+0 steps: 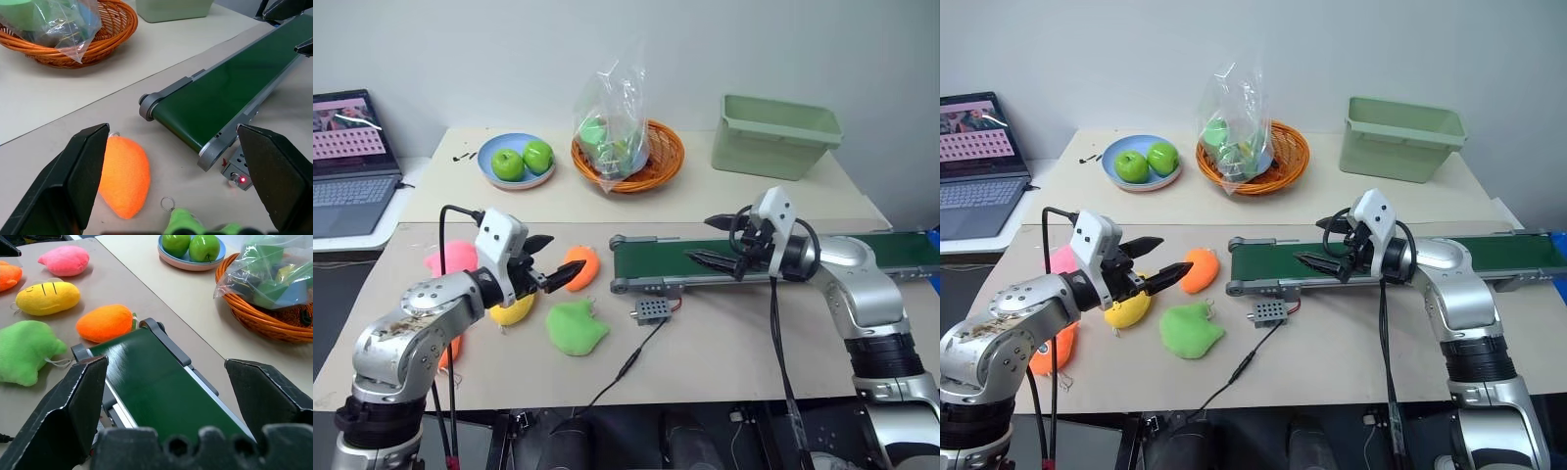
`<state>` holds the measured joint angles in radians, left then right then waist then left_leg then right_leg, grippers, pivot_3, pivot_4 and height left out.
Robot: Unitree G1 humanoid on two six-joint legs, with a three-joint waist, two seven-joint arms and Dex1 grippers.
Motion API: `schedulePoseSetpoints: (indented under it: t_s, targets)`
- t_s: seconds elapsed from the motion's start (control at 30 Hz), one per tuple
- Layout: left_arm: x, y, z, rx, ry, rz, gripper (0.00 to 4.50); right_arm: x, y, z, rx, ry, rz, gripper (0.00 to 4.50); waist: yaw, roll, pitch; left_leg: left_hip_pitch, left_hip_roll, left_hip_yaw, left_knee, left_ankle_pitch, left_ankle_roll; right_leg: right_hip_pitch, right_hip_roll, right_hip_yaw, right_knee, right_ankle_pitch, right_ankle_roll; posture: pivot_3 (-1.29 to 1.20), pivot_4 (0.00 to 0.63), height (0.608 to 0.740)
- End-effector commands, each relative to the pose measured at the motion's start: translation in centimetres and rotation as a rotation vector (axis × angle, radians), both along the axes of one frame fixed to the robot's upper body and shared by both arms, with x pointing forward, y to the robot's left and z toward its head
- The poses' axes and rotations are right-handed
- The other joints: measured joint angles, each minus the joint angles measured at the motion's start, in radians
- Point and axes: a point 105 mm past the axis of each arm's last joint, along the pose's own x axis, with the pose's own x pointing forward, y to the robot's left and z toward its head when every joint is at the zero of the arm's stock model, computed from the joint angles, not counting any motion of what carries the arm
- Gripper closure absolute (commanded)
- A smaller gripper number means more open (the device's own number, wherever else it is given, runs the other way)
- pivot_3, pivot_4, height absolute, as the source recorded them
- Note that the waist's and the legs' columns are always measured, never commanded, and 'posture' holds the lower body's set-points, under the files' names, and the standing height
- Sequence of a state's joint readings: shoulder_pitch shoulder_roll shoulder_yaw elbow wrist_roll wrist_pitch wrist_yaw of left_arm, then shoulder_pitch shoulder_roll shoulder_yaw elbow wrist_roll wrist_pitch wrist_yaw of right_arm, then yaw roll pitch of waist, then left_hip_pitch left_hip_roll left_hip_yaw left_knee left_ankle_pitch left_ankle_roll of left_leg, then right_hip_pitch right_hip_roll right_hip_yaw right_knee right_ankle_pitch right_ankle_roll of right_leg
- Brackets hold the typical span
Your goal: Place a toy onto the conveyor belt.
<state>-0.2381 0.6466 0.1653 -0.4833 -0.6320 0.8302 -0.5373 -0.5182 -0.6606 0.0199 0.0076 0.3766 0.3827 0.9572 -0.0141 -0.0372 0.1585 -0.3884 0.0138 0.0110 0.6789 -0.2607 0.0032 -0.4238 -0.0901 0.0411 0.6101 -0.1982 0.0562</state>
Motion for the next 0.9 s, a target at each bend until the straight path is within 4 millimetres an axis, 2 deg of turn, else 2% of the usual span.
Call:
schedulePoseSetpoints:
  t_s: [0.03, 0.13, 0.3, 0.5, 0.57, 0.7, 0.83, 0.9]
  targets:
    - [-0.3, 0.4, 0.4, -0.006, -0.038, 0.014, 0.06, 0.0, 0.2, 1.1, -0.001, -0.056, 0.016, 0.0, 0.0, 0.0, 0.0, 0.0, 0.0, 0.0, 0.0, 0.0, 0.0, 0.0, 0.0, 0.0, 0.0, 0.0, 0.0, 0.0, 0.15, 0.74]
    - [-0.9, 1.6, -0.4, -0.024, 0.0, 0.052, 0.06, 0.1, 0.4, 1.0, -0.013, -0.051, 0.035, 0.0, -0.007, 0.0, 0.0, 0.001, 0.0, 0.0, 0.0, 0.0, 0.0, 0.0, 0.0, 0.0, 0.0, 0.0, 0.0, 0.0, 0.15, 0.74]
    - [-2.2, 3.7, -0.3, 0.002, -0.023, 0.098, 0.06, -0.1, 0.5, 1.1, -0.012, -0.025, 0.086, 0.0, -0.002, 0.0, 0.0, 0.001, 0.0, 0.0, 0.0, 0.0, 0.0, 0.0, 0.0, 0.0, 0.001, 0.0, 0.0, 0.0, 0.15, 0.74]
    - [-5.5, 8.9, 0.1, 0.062, -0.099, 0.235, 0.06, -1.4, 1.8, 1.2, 0.002, 0.054, 0.27, 0.0, -0.007, 0.001, 0.0, 0.0, 0.001, 0.001, -0.001, 0.0, 0.0, -0.001, 0.0, 0.0, 0.0, -0.001, -0.001, 0.0, 0.15, 0.74]
    - [-6.7, 9.9, -0.1, 0.049, -0.134, 0.262, 0.06, -1.5, 2.3, 1.3, -0.003, 0.07, 0.322, 0.0, -0.006, 0.001, 0.001, 0.001, 0.001, 0.001, -0.001, 0.0, 0.0, -0.001, 0.0, 0.0, 0.0, -0.001, -0.002, 0.0, 0.15, 0.74]
    - [-9.2, 12.7, -2.2, 0.075, -0.111, 0.398, 0.06, -1.8, 3.4, 1.5, -0.019, 0.089, 0.428, 0.0, -0.004, 0.001, 0.001, 0.003, 0.001, 0.001, -0.001, 0.0, 0.0, 0.001, -0.001, 0.0, 0.0, -0.001, -0.002, 0.0, 0.15, 0.74]
    - [-12.8, 17.4, -4.8, 0.057, -0.067, 0.682, 0.06, -1.8, 4.7, 1.9, -0.038, 0.087, 0.525, 0.0, -0.004, 0.001, 0.001, 0.003, 0.001, 0.001, -0.001, 0.0, 0.0, 0.0, 0.0, 0.0, 0.0, -0.002, -0.003, 0.0, 0.15, 0.74]
    - [-14.1, 18.2, -5.9, 0.053, -0.052, 0.751, 0.06, -1.8, 5.1, 2.0, -0.043, 0.083, 0.554, 0.0, -0.007, 0.001, 0.001, 0.003, 0.002, 0.001, -0.001, 0.0, 0.0, 0.0, 0.0, -0.001, 0.0, -0.002, -0.003, 0.0, 0.15, 0.74]
